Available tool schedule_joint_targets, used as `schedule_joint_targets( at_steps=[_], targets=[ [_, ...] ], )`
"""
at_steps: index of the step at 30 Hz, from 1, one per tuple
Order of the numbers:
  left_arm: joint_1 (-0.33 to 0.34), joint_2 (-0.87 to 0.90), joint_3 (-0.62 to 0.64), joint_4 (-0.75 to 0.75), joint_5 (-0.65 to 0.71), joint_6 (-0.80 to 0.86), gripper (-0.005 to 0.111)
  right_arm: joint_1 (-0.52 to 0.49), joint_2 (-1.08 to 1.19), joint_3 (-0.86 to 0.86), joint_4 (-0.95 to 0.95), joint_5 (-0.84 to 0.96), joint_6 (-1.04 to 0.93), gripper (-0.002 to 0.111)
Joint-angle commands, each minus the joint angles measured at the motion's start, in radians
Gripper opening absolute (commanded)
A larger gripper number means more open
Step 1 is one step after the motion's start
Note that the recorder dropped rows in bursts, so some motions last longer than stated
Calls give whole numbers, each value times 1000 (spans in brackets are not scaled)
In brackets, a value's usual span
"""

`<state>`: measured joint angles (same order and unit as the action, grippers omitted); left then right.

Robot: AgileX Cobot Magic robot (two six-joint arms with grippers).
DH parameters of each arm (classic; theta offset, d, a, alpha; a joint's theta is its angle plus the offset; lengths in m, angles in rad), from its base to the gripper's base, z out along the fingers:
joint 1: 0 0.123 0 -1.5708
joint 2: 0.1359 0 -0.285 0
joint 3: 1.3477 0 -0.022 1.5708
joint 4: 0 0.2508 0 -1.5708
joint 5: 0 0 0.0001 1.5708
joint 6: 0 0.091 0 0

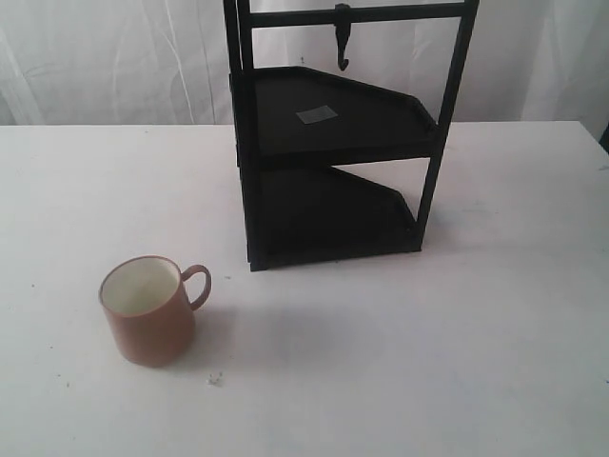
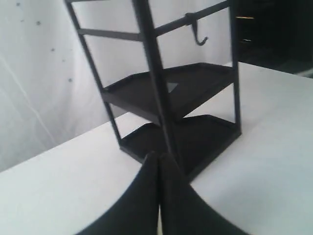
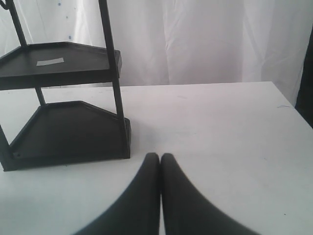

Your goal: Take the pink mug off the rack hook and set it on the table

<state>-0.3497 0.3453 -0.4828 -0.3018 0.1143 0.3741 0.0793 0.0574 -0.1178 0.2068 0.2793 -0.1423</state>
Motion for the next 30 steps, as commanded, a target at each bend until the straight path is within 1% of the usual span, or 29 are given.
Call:
schedule_joint_targets(
  at_steps=[1, 2, 4, 5, 6, 8, 10, 30],
  targets=[
    [76, -216, 293, 121, -61, -233, 0, 2, 3, 2, 4, -12, 0, 0],
    [92, -254, 365, 141, -66, -274, 0, 2, 3, 2, 4, -12, 0, 0],
    [103, -317, 464, 171, -72, -317, 0, 2, 3, 2, 4, -12, 0, 0],
    [106, -334, 483, 184, -81, -331, 0, 2, 3, 2, 4, -12, 0, 0],
    [106, -345, 483, 192, -97, -341, 0, 2, 3, 2, 4, -12, 0, 0],
    [106, -345, 483, 234, -35, -349, 0, 2, 3, 2, 4, -12, 0, 0],
    [106, -345, 483, 266, -36, -351, 0, 2, 3, 2, 4, -12, 0, 0],
    [106, -345, 483, 266, -35, -351, 0, 2, 3, 2, 4, -12, 0, 0]
  ],
)
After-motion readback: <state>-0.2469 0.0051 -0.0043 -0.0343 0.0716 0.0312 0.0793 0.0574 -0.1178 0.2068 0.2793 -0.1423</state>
